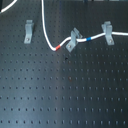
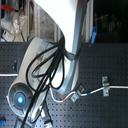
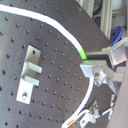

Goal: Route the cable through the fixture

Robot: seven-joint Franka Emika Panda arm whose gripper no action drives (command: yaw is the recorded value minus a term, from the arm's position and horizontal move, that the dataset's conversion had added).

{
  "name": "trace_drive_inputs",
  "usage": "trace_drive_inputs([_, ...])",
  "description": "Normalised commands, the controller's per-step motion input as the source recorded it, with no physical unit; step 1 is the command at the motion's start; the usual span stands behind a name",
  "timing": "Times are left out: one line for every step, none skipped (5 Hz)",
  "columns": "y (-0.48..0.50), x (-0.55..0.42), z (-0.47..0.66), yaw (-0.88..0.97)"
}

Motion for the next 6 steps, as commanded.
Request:
trace_drive_inputs([-0.01, -0.005, 0.0, 0.0])
trace_drive_inputs([0.014, 0.007, 0.2, -0.41])
trace_drive_inputs([0.182, 0.072, 0.2, -0.79])
trace_drive_inputs([0.242, 0.069, 0.21, -0.74])
trace_drive_inputs([0.304, -0.043, 0.36, -0.67])
trace_drive_inputs([0.263, -0.359, 0.44, -0.6])
